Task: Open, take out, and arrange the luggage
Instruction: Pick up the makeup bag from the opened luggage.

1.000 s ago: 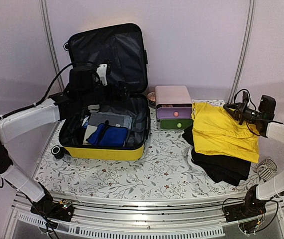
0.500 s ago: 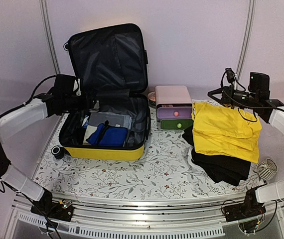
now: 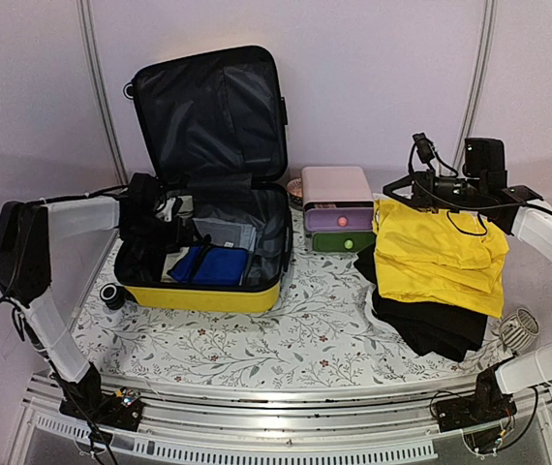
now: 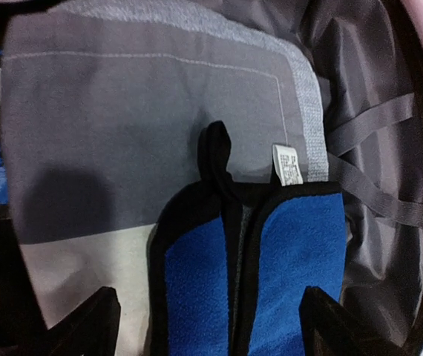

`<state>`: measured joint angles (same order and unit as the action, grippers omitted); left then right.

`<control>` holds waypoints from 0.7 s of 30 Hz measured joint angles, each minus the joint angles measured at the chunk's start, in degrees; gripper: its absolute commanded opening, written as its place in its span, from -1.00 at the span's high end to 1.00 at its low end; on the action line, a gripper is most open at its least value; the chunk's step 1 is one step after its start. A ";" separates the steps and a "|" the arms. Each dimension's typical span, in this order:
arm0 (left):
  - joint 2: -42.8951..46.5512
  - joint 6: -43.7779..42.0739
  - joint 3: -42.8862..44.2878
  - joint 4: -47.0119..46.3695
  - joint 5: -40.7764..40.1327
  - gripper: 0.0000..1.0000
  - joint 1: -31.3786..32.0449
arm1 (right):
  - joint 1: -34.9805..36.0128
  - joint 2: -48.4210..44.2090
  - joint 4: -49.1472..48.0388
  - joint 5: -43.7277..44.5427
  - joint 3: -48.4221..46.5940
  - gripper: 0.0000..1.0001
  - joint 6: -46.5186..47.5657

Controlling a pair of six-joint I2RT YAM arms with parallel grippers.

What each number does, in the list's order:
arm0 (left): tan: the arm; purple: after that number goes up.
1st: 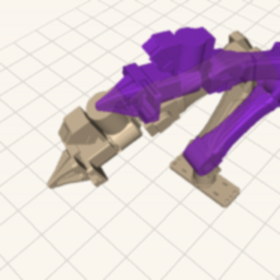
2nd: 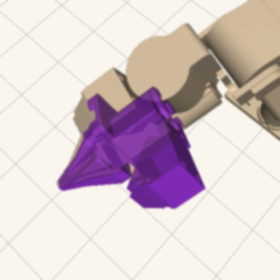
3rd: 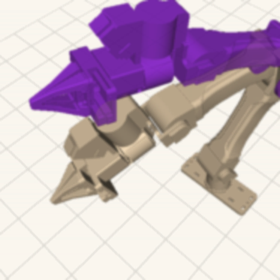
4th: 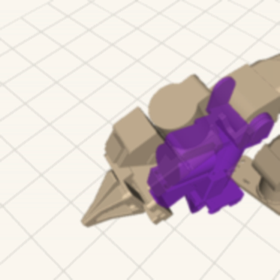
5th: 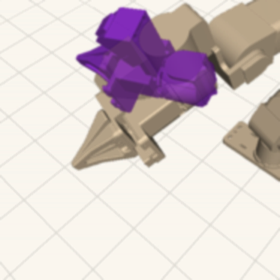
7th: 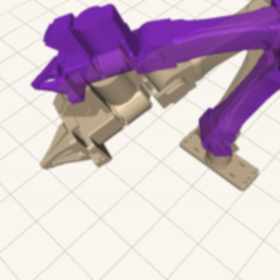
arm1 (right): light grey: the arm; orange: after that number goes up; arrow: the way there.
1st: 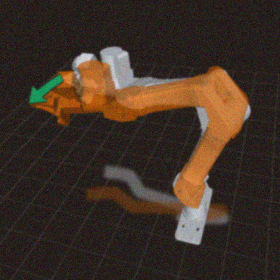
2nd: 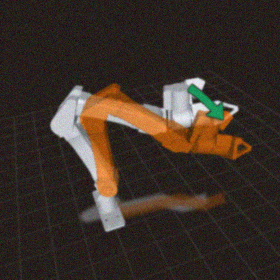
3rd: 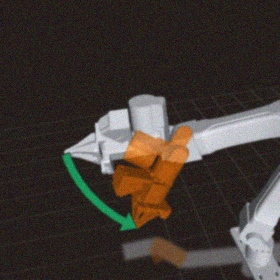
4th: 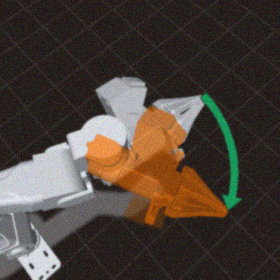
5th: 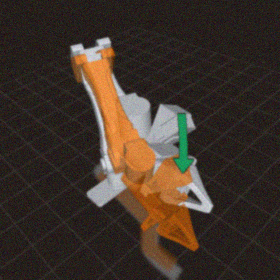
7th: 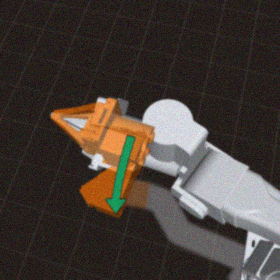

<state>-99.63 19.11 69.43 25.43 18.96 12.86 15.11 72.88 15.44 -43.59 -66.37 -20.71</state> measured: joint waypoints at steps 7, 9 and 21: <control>-5.68 -0.70 2.08 1.84 6.47 -0.16 -0.13 | 0.00 1.49 -0.55 -0.68 0.00 0.79 -0.04; -6.64 -0.94 2.47 1.79 8.15 0.09 -0.20 | 0.00 1.73 -0.63 -0.74 0.00 0.79 -0.04; -9.05 0.57 4.44 -1.95 14.69 1.00 -2.49 | 0.15 2.45 -1.44 -1.31 0.00 0.79 -0.11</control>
<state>-108.68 19.68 73.87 23.49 33.65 10.37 15.27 75.33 14.00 -44.91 -66.37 -20.82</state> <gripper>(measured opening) 0.026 0.107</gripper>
